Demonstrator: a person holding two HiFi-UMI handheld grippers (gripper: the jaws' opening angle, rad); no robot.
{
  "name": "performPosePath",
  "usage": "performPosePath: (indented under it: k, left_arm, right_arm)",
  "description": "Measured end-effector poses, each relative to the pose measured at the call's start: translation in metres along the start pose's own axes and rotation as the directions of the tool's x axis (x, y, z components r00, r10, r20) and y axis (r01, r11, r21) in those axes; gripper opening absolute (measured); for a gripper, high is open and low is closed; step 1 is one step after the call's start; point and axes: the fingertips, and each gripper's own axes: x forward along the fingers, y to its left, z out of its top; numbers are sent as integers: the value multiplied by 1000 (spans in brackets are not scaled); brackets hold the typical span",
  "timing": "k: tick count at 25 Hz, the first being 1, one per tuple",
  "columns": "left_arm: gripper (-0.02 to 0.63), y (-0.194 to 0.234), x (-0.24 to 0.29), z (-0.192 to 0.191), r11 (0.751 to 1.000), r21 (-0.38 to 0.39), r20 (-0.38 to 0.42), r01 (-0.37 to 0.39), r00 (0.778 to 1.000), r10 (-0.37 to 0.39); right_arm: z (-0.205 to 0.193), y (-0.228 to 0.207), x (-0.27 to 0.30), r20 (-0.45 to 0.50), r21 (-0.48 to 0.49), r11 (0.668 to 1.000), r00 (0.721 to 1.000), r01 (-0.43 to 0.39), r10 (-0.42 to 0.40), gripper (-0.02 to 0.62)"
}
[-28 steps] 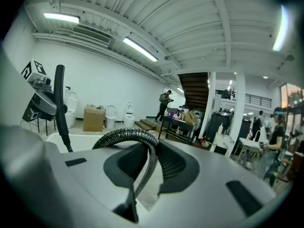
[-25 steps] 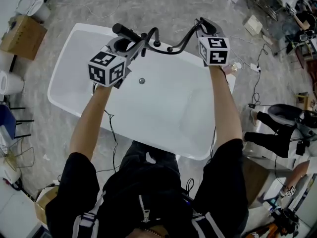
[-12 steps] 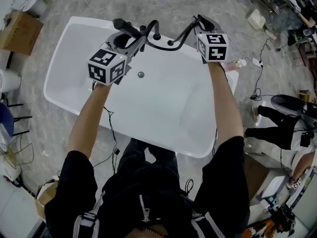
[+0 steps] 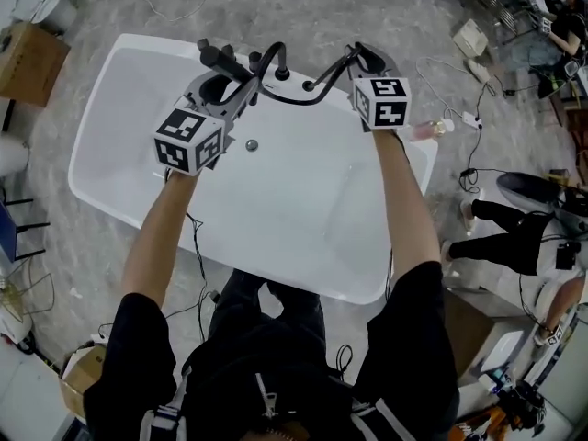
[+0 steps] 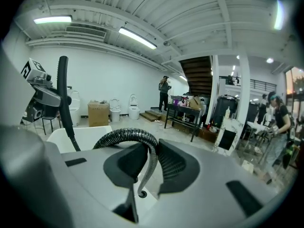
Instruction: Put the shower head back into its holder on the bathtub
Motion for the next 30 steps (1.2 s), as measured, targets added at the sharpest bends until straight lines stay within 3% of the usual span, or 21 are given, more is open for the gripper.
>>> performPosePath:
  k: [17, 30]
  left_arm:
    - [150, -2, 0, -45, 1000, 15, -10, -6, 1000, 6]
    - [150, 2, -5, -71, 1000, -22, -20, 6, 1000, -7]
  right_arm:
    - [-86, 19, 41, -89, 79, 996, 995, -32, 39, 77]
    - [-152, 38, 71, -171, 145, 989, 983, -43, 68, 80]
